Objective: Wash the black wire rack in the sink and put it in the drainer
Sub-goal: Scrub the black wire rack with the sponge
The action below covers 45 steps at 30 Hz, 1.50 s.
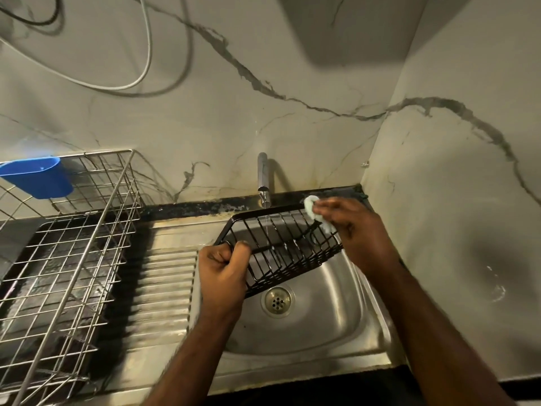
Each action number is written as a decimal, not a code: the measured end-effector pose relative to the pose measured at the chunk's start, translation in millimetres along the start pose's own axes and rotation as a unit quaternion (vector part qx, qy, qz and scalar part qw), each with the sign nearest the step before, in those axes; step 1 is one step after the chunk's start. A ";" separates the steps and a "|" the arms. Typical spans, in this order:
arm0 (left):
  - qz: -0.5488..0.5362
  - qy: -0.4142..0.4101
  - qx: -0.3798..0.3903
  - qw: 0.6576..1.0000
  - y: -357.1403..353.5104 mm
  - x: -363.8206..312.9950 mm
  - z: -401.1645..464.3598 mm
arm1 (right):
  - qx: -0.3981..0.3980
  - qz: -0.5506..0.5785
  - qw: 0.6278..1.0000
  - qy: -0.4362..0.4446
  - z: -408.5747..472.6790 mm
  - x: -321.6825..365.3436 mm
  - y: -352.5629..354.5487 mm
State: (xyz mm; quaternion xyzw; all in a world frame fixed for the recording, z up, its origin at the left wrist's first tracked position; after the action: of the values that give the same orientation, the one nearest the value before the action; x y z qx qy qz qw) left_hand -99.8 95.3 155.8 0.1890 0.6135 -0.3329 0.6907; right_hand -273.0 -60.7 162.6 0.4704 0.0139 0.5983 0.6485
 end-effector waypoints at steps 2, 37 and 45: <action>-0.014 0.016 -0.011 1.000 3.5 2.2 0.8 | -0.020 0.010 0.998 -0.060 0.0 -14.5 3.1; -0.113 0.082 -0.023 0.990 9.2 21.7 15.6 | -0.063 -0.023 0.994 -0.083 20.8 -11.3 16.9; -0.089 0.058 0.012 0.994 5.6 20.9 12.2 | -0.045 -0.044 0.995 -0.081 32.2 -4.9 15.2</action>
State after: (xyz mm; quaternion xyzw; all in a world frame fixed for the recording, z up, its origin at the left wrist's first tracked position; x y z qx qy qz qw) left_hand -86.5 86.3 136.7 0.1606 0.6633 -0.3886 0.6191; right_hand -267.3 -86.1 187.4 0.4869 -0.0455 0.5292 0.6934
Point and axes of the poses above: each hand's wrist, its own z-axis towards the middle knuckle, its own y-axis out of the back of the hand, x = y × z, the point moved 1 cm from there along z, towards the middle knuckle, and after that the axes turned 5 degrees about y, right-handed, at the moved point
